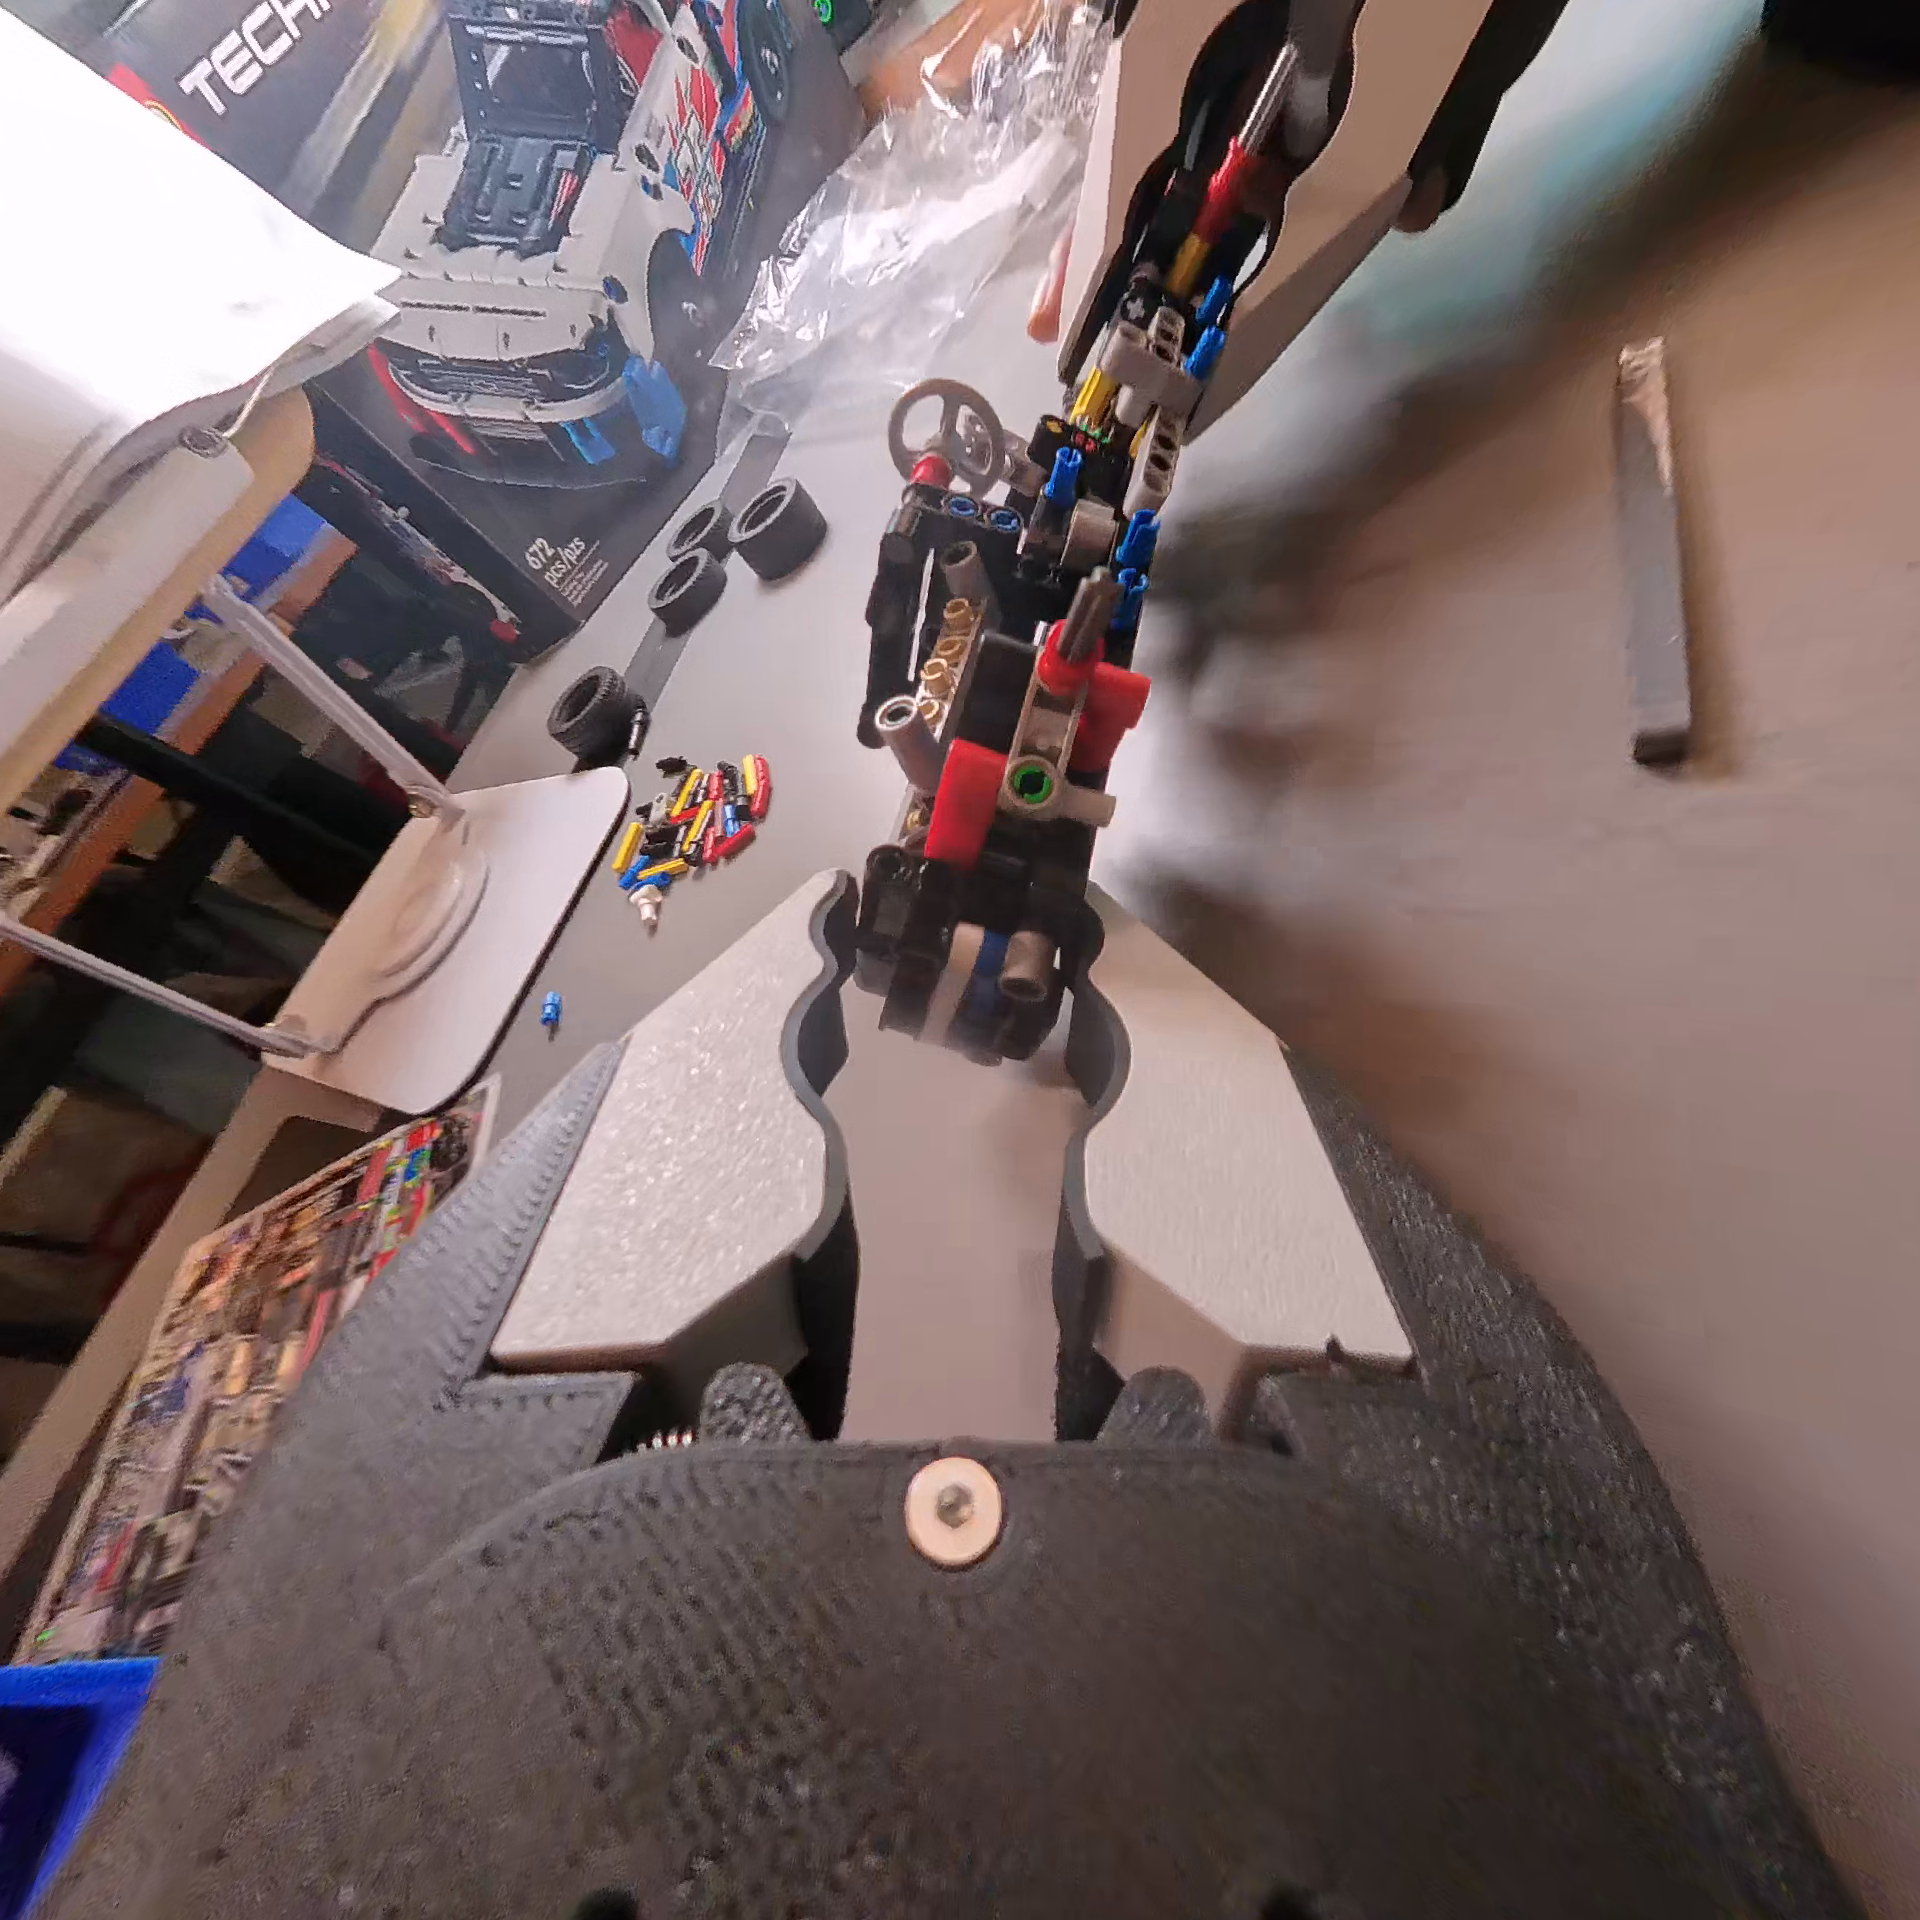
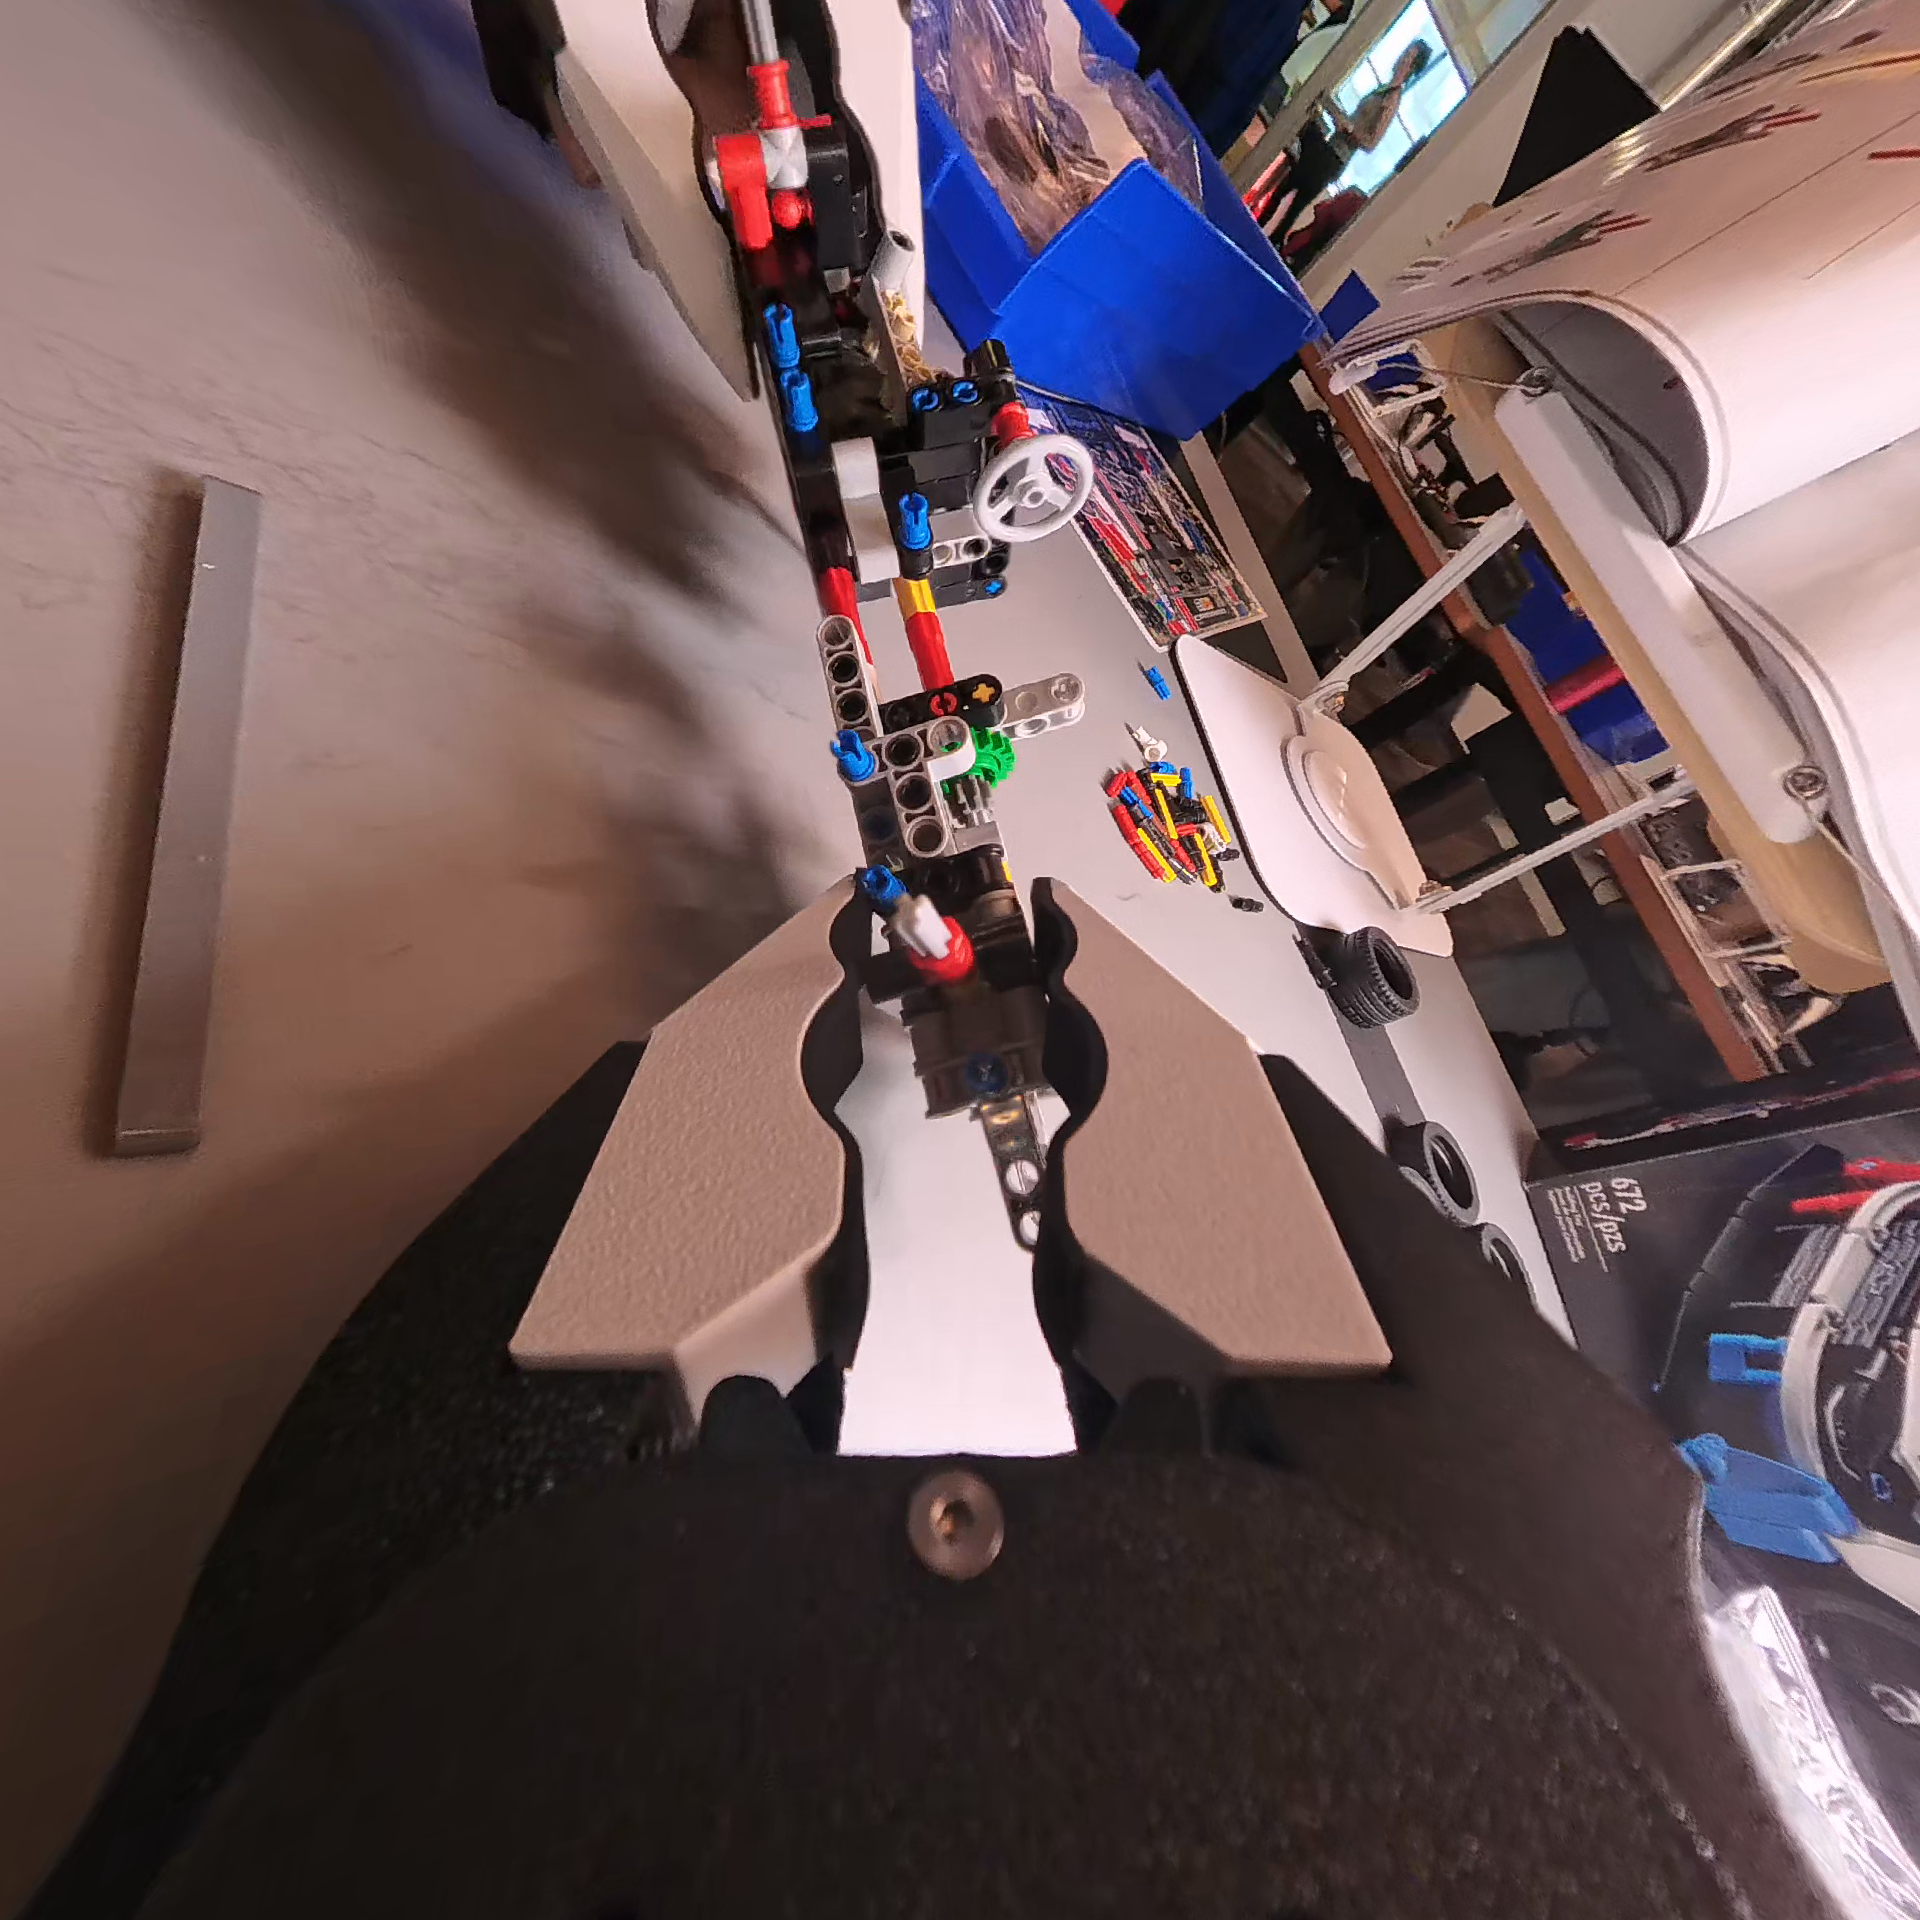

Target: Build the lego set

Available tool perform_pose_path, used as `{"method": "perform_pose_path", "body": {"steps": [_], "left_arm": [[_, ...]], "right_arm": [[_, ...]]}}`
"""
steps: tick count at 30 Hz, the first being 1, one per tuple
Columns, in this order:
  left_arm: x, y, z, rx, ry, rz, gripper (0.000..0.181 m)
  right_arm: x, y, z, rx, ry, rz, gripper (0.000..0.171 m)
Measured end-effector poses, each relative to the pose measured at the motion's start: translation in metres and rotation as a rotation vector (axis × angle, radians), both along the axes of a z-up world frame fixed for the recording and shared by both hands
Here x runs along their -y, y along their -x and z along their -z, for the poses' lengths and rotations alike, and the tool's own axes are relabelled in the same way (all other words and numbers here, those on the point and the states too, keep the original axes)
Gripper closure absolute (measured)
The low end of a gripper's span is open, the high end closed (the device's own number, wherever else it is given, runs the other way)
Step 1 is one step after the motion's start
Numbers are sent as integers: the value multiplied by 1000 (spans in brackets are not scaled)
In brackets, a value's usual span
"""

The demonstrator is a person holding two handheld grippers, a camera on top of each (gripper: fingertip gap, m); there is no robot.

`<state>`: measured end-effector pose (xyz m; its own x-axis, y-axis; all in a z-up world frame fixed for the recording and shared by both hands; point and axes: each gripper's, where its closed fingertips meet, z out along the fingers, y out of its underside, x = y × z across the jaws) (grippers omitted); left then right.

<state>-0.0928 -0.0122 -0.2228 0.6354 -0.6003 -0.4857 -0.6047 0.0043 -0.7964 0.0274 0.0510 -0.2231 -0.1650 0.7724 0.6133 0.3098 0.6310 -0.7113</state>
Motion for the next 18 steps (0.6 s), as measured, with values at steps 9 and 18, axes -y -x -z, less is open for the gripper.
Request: {"method": "perform_pose_path", "body": {"steps": [9, 18], "left_arm": [[5, -5, -4, 203, 119, 41, 143], [11, -6, -14, 427, 237, 88, 142]], "right_arm": [[-9, -1, -1, 6, -44, 37, 138], [-6, 4, -15, 71, 284, -10, 140]]}}
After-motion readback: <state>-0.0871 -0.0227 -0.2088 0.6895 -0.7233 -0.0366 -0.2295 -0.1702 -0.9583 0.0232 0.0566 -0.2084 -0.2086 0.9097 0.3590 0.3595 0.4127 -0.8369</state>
